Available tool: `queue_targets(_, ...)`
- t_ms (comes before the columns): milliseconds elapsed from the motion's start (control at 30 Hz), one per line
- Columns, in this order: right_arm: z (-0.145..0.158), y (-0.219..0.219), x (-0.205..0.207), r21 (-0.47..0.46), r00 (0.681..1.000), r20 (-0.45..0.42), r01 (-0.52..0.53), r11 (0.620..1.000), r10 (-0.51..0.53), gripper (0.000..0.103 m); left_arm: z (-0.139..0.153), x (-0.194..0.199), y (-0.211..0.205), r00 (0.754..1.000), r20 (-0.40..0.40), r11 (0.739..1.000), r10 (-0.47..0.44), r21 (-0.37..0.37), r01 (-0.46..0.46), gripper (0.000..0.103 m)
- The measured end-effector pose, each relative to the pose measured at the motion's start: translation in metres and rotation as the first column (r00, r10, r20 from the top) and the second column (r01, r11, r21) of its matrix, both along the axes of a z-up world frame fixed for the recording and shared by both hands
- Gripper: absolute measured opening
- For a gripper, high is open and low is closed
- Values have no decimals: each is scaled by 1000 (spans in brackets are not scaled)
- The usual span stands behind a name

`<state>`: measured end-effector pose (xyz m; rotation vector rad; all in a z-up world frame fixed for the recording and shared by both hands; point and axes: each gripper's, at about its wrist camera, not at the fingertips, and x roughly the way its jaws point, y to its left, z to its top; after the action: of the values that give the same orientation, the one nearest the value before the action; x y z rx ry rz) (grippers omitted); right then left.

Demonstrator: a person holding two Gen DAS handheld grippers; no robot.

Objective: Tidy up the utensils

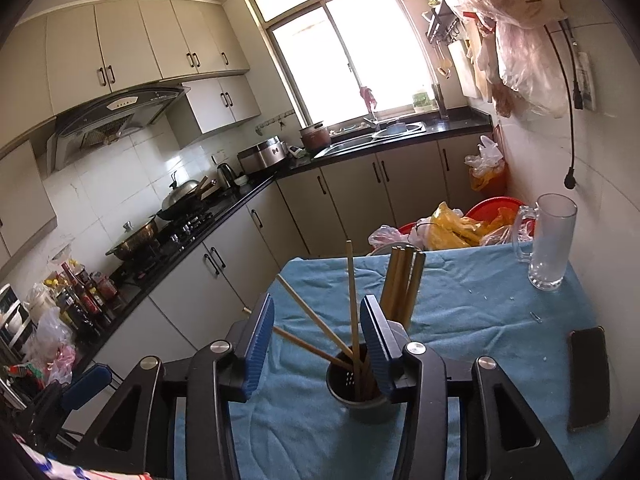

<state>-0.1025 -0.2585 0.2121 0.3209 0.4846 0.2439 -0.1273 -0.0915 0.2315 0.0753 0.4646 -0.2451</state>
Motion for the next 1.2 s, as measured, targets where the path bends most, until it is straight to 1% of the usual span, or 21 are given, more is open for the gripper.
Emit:
queue_targets(167,-3,-2,-21,-3,1000,4,12,1000,-12,54,-5,-14,6,1000,9,1000,22,4,-22,76)
queue_targets(300,-11,-3,-37,-11,1000,-6,26,1000,-26,57,-8,-23,10,999,4,999,36,1,-36,77)
queue_targets(567,-33,5,-75,-69,998,-17,55,996,-56,61,-16,-36,17,997,-1,997,77,6,-77,85)
queue_targets(933,-57,22,-108,-135,996,-33,77,988,-82,64,-29,-47,28,994,-30,994,110,18,-109,86)
queue_targets(1033,-61,25,-116,-154,994,-24,101,983,-106,66,-31,-51,30,992,-19,992,125,27,-125,87)
queue_targets(1100,-62,26,-119,-163,993,-23,114,980,-119,68,-32,-55,31,990,0,989,141,36,-141,92)
queue_targets(1200,-67,25,-122,-158,991,-34,122,980,-129,68,-32,-60,32,985,33,985,168,42,-170,95)
